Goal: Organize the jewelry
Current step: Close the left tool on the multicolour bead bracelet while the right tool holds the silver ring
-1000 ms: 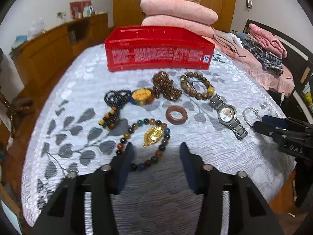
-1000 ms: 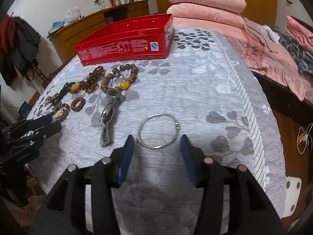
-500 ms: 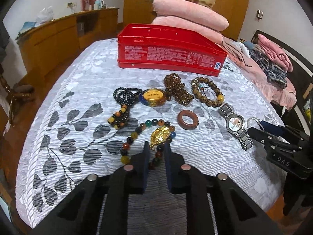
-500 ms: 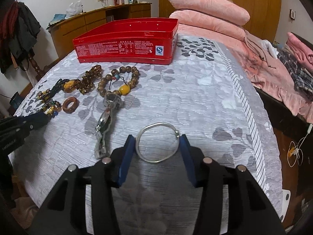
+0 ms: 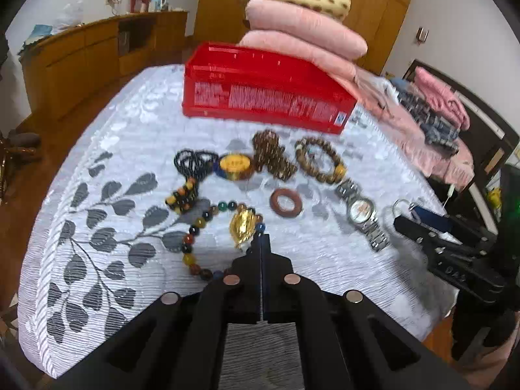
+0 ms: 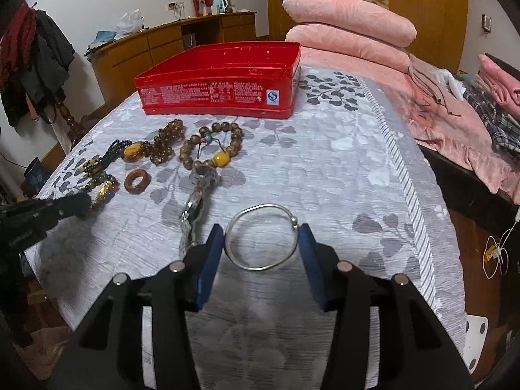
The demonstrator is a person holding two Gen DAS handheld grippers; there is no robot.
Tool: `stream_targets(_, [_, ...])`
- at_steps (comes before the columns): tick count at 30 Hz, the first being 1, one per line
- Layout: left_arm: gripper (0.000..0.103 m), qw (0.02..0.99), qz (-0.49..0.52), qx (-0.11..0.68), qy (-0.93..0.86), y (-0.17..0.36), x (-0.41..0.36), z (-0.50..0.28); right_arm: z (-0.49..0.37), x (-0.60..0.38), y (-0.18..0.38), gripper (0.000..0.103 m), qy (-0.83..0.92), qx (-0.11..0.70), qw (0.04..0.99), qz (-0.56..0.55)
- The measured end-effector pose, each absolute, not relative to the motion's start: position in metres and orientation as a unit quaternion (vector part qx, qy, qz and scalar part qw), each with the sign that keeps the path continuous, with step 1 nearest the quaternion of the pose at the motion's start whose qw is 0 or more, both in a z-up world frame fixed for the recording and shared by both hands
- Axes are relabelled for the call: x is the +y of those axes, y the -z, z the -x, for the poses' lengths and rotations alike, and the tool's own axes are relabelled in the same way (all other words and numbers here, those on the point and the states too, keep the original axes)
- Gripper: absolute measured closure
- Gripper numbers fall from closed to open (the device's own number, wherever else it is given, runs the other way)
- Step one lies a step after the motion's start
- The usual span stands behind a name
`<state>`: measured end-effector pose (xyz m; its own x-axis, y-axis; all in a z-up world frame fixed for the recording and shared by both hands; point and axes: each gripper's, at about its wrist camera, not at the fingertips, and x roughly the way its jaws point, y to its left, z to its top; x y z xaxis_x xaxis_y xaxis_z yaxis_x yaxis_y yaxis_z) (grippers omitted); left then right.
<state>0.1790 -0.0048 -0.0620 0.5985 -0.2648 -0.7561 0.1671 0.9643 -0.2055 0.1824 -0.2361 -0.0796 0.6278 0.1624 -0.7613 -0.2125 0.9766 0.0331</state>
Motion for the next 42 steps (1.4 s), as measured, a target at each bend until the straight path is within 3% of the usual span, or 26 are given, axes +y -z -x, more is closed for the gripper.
stream_targets(4, [0.091, 0.897, 0.026, 0.428, 0.110, 0.065, -0.014, -0.181, -0.183, -0.237, 0.081, 0.057, -0.105, 0.421, 0.901, 0.026])
stream_targets(6, [0.091, 0.899, 0.015, 0.424, 0.111, 0.066, -0.019, -0.184, -0.183, -0.237, 0.082, 0.057, -0.105, 0.421, 0.901, 0.025])
stream_targets(11, [0.103, 0.892, 0.014, 0.433, 0.126, 0.072, -0.023, -0.191, -0.185, -0.238, 0.084, 0.057, -0.105, 0.425, 0.899, 0.020])
stream_targets(19, [0.103, 0.886, 0.068, 0.436, 0.141, 0.075, -0.011, -0.192, -0.186, -0.240, 0.085, 0.057, -0.107, 0.426, 0.898, 0.015])
stream_targets(25, [0.103, 0.901, 0.106, 0.394, 0.149, 0.049, 0.003, -0.186, -0.186, -0.244, 0.078, 0.057, -0.114, 0.419, 0.901, -0.003])
stream_targets(30, [0.103, 0.912, 0.104, 0.368, 0.145, 0.029, 0.008, -0.186, -0.187, -0.244, 0.066, 0.057, -0.117, 0.406, 0.906, -0.002])
stream_targets(34, [0.103, 0.908, 0.066, 0.391, 0.134, 0.036, 0.005, -0.188, -0.188, -0.242, 0.064, 0.057, -0.120, 0.405, 0.906, -0.001])
stream_targets(36, [0.100, 0.900, 0.052, 0.411, 0.131, 0.047, 0.002, -0.188, -0.188, -0.242, 0.066, 0.057, -0.120, 0.408, 0.905, 0.000])
stream_targets(38, [0.087, 0.895, 0.041, 0.425, 0.129, 0.055, -0.001, -0.186, -0.188, -0.241, 0.069, 0.057, -0.120, 0.411, 0.904, -0.001])
stream_targets(40, [0.080, 0.892, 0.031, 0.433, 0.129, 0.061, -0.004, -0.185, -0.188, -0.241, 0.070, 0.057, -0.120, 0.413, 0.903, -0.001])
stream_targets(42, [0.079, 0.889, 0.024, 0.438, 0.131, 0.064, -0.006, -0.184, -0.188, -0.242, 0.071, 0.057, -0.119, 0.415, 0.902, -0.002])
